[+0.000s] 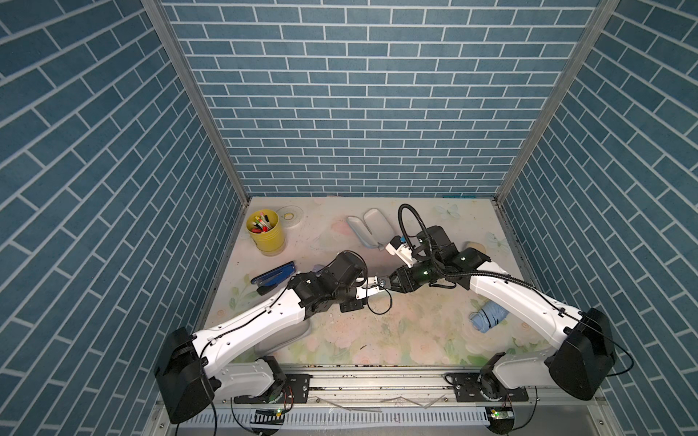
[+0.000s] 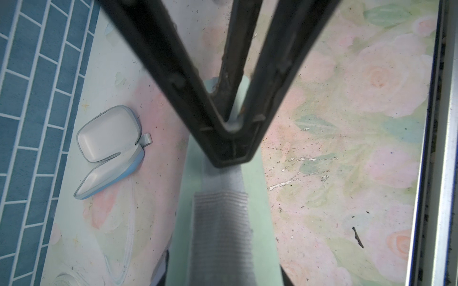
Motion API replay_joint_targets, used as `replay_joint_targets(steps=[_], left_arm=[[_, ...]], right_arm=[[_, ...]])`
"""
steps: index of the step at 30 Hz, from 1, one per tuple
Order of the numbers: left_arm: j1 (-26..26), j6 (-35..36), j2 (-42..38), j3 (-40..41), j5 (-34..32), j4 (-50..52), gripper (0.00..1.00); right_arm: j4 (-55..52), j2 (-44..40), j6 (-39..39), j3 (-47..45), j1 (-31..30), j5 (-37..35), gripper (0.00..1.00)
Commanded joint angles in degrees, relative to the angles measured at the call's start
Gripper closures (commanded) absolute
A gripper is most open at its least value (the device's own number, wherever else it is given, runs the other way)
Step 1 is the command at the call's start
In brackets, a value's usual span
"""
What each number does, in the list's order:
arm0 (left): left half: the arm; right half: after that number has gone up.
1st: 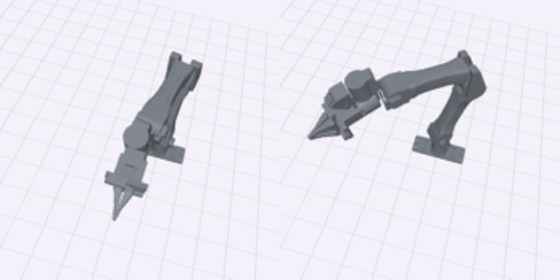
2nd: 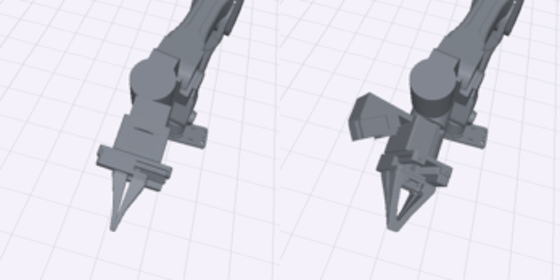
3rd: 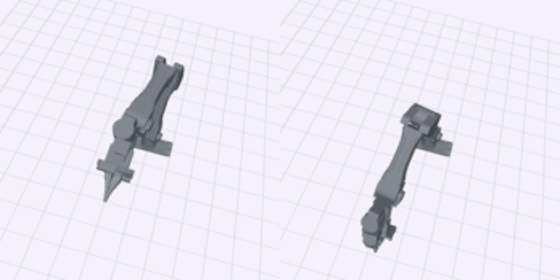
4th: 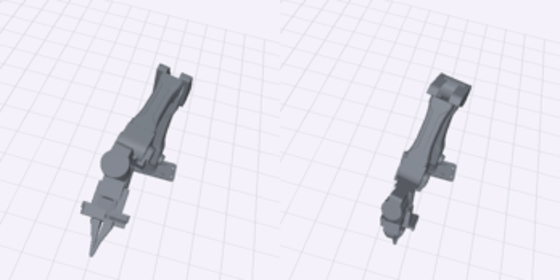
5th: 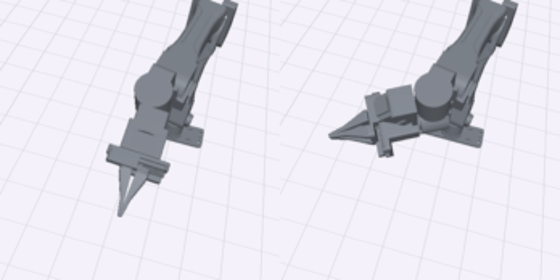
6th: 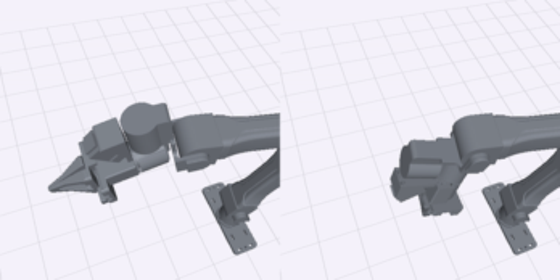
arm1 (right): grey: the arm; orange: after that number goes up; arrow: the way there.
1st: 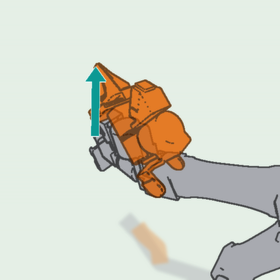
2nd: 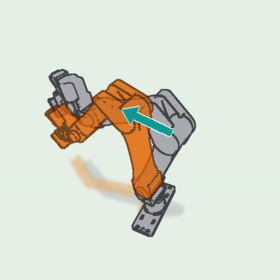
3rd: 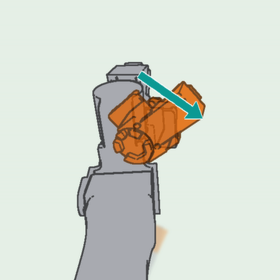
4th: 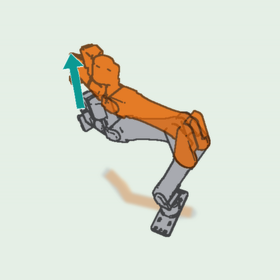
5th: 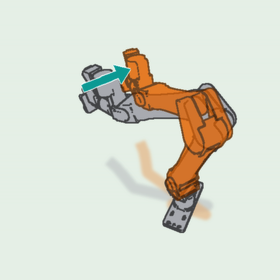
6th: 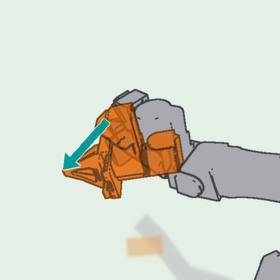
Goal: Put umbrellas into zippered umbrella sleeves
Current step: Zip the zipper on the umbrella sleeve.
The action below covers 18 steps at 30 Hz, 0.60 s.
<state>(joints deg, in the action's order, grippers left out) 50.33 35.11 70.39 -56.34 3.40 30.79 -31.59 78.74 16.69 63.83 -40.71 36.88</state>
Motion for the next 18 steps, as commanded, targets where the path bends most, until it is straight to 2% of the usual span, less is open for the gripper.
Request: replay_joint_targets(steps=[1, 9, 18], left_arm=[[0.12, -1.41, 0.2, -2.18, 1.95, -4.17, 1.0], [-0.49, -2.55, 1.32, -3.12, 2.92, -3.64, 1.0], [-1.19, -3.2, 1.34, -2.9, 3.26, -3.63, 1.0]], right_arm=[[0.79, 1.07, -0.22, 0.94, -1.28, -0.61, 0.65], [0.35, 2.71, -1.72, 0.25, -2.09, -2.38, 0.76], [1.17, 4.28, -2.98, -1.72, -2.8, -4.03, 0.76]])
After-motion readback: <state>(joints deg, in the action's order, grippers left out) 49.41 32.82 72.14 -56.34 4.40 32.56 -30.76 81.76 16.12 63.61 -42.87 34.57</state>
